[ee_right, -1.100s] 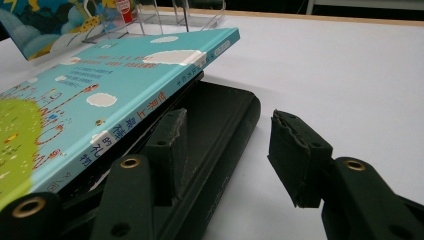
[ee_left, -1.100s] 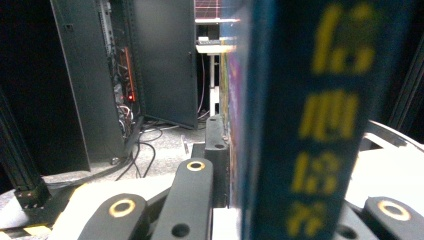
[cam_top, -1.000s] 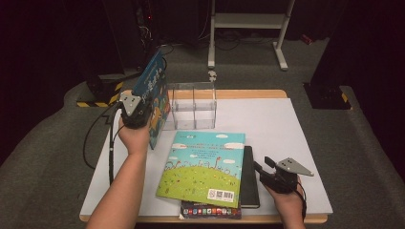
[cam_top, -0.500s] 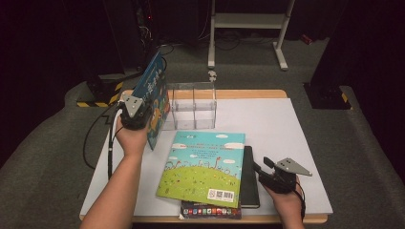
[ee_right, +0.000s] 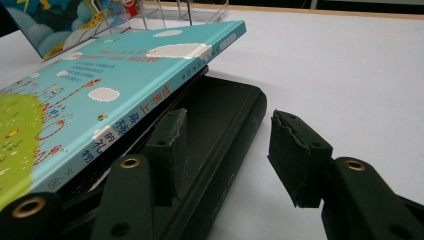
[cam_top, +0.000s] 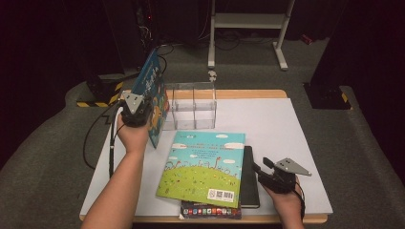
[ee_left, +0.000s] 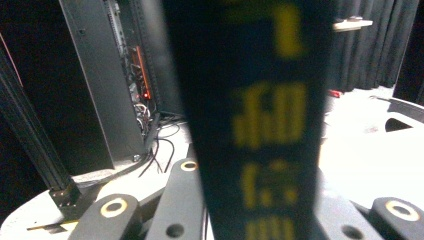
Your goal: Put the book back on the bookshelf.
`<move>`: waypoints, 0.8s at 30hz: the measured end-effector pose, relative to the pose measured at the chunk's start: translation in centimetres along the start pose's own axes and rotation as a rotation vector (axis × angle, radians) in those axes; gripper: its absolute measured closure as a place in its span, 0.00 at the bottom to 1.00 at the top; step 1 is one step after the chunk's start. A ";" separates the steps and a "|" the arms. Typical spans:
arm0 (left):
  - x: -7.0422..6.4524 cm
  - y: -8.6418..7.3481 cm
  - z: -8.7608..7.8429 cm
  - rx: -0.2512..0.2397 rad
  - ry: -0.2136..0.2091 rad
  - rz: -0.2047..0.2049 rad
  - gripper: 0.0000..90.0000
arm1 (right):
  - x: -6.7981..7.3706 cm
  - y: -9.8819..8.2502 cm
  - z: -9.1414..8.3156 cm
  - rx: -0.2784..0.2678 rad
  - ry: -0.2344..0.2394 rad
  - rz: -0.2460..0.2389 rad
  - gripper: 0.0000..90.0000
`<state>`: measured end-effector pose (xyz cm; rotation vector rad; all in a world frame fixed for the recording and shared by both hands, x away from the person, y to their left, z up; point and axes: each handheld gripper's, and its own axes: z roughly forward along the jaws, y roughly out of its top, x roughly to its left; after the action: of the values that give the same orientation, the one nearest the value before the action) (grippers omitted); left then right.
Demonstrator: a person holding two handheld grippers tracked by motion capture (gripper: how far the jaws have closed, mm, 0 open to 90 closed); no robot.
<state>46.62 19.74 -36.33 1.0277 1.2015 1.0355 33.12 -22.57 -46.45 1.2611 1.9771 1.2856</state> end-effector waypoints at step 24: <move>0.5 0.1 0.1 -0.001 0.045 0.030 0.85 | 0.1 0.1 -0.1 -0.002 0.001 -0.002 0.54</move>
<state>46.72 20.27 -36.34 1.0290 1.2253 1.0880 33.05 -22.46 -46.33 1.2575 1.9768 1.2869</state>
